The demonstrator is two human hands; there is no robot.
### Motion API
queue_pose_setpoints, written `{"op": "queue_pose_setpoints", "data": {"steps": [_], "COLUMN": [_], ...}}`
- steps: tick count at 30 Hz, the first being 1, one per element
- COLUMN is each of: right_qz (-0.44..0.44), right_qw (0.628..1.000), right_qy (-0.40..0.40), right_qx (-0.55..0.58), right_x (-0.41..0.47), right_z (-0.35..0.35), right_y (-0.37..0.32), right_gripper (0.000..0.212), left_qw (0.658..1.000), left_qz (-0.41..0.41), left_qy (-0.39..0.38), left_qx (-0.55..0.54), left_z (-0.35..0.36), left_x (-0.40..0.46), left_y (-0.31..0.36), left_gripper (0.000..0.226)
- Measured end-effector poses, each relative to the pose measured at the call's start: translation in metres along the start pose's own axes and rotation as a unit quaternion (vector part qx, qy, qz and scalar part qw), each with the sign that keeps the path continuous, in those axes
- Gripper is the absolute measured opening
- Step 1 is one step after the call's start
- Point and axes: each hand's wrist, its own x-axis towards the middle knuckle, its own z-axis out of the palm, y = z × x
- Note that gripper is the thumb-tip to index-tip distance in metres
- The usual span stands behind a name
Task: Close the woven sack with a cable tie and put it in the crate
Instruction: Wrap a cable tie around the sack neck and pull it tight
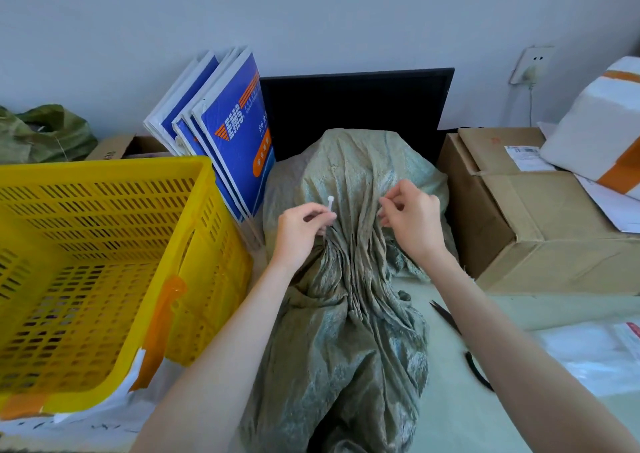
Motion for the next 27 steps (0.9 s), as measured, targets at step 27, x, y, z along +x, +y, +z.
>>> {"op": "queue_pose_setpoints", "data": {"steps": [27], "right_qz": [0.034], "right_qw": [0.946], "right_qy": [-0.177], "right_qx": [0.269], "right_x": [0.01], "right_z": [0.002], "right_y": [0.03], "right_gripper": [0.014], "left_qw": [0.962], "left_qz": [-0.155], "left_qy": [-0.093], "left_qx": [-0.204], "left_z": [0.029], "left_x": [0.022], "left_y": [-0.007], "left_gripper": [0.02]}}
